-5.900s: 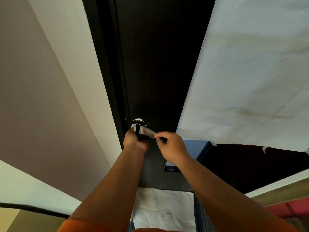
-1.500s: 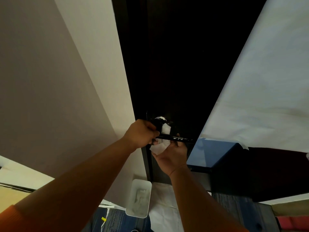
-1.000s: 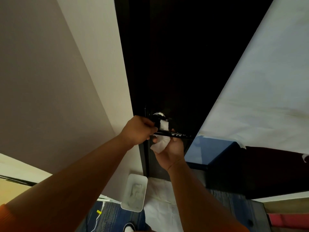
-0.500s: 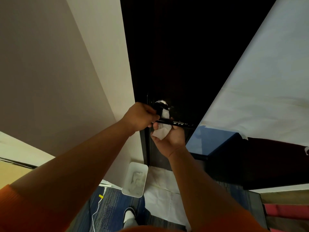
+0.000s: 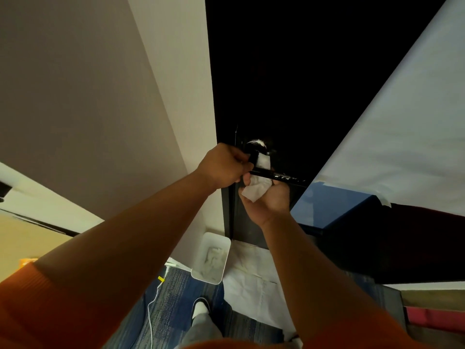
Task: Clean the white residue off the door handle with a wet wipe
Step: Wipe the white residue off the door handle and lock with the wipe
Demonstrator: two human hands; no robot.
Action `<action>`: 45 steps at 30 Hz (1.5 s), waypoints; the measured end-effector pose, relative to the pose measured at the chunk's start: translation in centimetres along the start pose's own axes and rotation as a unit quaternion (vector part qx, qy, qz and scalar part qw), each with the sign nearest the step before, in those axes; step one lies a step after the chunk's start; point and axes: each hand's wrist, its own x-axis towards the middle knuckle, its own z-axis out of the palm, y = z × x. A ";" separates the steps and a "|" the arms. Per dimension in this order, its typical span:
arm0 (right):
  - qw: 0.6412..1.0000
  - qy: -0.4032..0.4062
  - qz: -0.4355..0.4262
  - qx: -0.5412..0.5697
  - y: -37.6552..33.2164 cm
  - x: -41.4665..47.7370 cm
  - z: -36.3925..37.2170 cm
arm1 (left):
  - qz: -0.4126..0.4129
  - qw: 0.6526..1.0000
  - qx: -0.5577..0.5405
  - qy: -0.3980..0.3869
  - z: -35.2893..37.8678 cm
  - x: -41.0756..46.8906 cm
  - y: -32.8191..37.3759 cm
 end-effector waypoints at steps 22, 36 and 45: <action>1.000 -0.002 -0.009 0.019 0.4 -0.3 0.0 | -0.029 0.995 -0.080 0.059 1.5 -0.9 -0.8; 0.976 0.104 0.078 -0.175 -0.6 -1.6 -1.5 | -0.095 0.980 -0.159 0.068 2.6 -3.1 -0.9; 0.945 0.224 -0.136 -0.197 -9.8 -4.0 -4.6 | -0.105 0.953 -0.254 0.127 3.6 -3.1 -0.6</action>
